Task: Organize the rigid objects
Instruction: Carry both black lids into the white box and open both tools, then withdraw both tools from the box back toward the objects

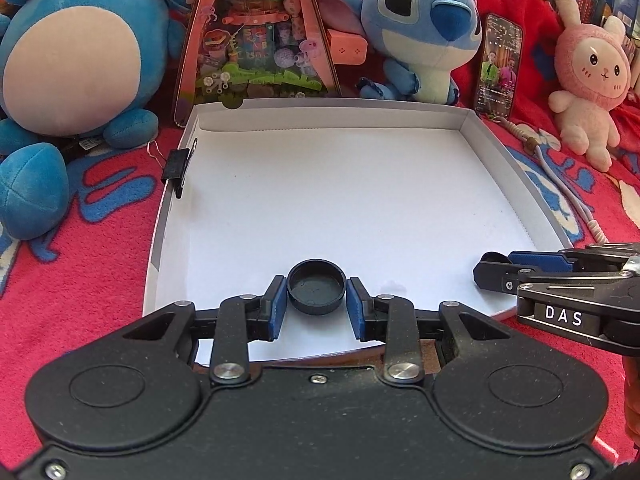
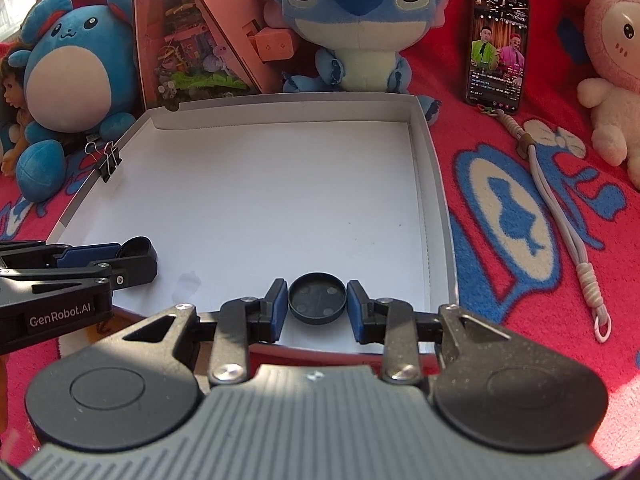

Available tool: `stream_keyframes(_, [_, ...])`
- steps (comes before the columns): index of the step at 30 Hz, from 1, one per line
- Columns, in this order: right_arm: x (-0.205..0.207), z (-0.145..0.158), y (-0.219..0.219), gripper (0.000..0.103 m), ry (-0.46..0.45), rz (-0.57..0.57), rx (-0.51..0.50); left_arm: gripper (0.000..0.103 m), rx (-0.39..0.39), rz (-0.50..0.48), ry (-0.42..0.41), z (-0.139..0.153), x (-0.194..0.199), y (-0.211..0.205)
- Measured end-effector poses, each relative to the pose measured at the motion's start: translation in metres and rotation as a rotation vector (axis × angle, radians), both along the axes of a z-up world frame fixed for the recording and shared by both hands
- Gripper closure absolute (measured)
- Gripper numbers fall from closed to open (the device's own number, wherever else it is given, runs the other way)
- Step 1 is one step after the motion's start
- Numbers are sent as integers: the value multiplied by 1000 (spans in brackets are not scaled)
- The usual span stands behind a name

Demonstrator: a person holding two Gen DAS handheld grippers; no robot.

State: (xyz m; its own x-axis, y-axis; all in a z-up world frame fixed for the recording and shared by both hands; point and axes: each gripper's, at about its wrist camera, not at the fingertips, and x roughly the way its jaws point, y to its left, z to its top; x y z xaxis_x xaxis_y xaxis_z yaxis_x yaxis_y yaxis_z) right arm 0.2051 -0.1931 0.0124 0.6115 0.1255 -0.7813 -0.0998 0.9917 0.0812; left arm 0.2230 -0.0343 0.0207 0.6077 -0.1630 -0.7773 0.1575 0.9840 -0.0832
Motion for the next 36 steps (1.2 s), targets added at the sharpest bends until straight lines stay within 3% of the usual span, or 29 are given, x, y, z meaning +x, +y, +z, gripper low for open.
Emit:
stream_keyframes(2, [0, 1, 1, 60, -5, 0, -2, 72, -12, 8, 7, 2, 0, 2])
stream_keyframes(3, [-1, 1, 0, 50, -8, -5, -2, 72, -20, 10, 10, 3, 0, 3])
stream_keyframes(4, [-1, 2, 0, 49, -10, -7, 1, 70, -27, 7, 9, 5, -1, 5])
stream_keyframes(10, [-19, 18, -1, 36, -94, 24, -15, 43, 14, -36, -92, 26, -26, 3])
stream_keyframes(14, [-44, 33, 0, 27, -179, 62, -32, 26, -2, -53, -151, 39, -53, 5])
stream_keyframes(19, [-86, 42, -4, 22, -273, 104, -27, 22, -48, -70, -187, 43, -94, 11])
stream_keyframes(25, [-126, 35, -10, 22, -314, 105, -24, 22, -82, -52, -181, 30, -136, 23])
stream_keyframes(36, [-172, 12, -33, 22, -340, 34, -25, 22, 11, -6, -213, 3, -188, 38])
